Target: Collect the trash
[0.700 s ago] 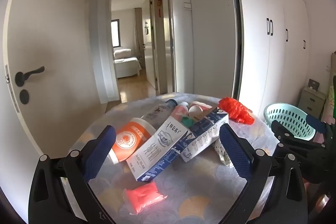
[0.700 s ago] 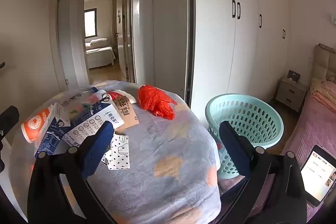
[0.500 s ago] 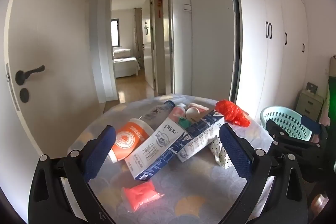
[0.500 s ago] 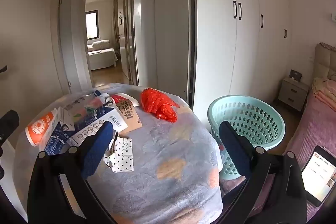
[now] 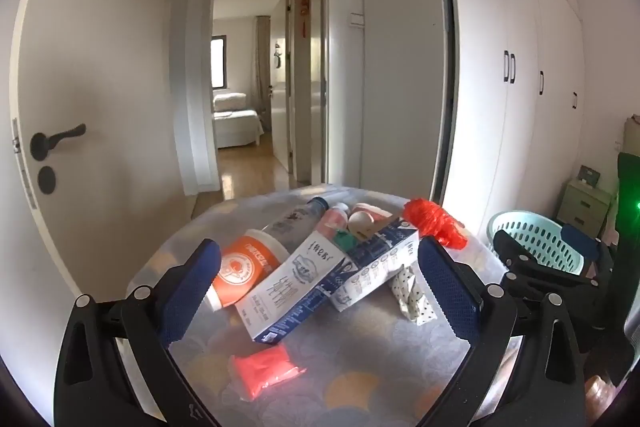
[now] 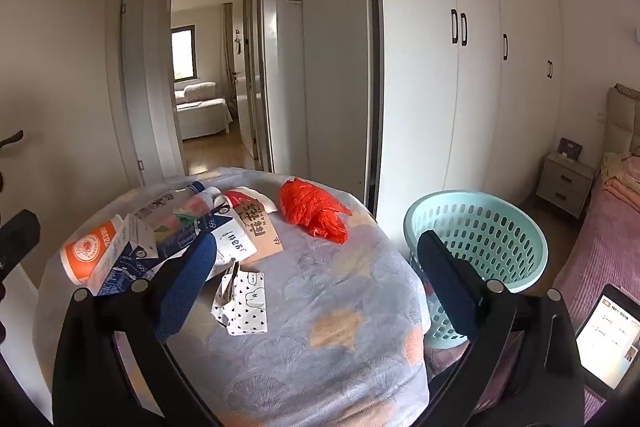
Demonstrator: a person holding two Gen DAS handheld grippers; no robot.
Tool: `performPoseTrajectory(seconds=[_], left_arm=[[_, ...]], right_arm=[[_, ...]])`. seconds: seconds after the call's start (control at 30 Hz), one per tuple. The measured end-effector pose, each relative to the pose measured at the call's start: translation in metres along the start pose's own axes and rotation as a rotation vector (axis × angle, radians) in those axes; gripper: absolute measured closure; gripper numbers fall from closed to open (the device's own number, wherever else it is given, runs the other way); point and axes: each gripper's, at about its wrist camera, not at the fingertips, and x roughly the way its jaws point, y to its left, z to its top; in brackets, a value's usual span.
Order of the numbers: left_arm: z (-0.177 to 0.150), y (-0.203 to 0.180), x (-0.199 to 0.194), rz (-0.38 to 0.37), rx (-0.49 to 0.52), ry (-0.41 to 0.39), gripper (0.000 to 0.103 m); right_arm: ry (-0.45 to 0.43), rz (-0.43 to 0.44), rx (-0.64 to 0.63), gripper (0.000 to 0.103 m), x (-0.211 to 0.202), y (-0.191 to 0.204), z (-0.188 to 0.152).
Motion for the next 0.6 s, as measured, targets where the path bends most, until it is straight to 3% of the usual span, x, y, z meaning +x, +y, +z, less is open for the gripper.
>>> performPoseTrajectory(seconds=[0.33, 0.53, 0.6], left_arm=[[0.009, 0.009, -0.039, -0.019, -0.029, -0.066, 0.007], [0.007, 0.009, -0.022, -0.024, -0.026, -0.029, 0.007], [0.005, 0.009, -0.017, -0.018, -0.02, -0.019, 0.007]], right_arm=[[-0.024, -0.008, 0.015, 0.007, -0.034, 0.002, 0.015], [-0.027, -0.016, 0.0, 0.008, -0.029, 0.006, 0.018], [-0.013, -0.012, -0.013, 0.014, -0.021, 0.009, 0.019]])
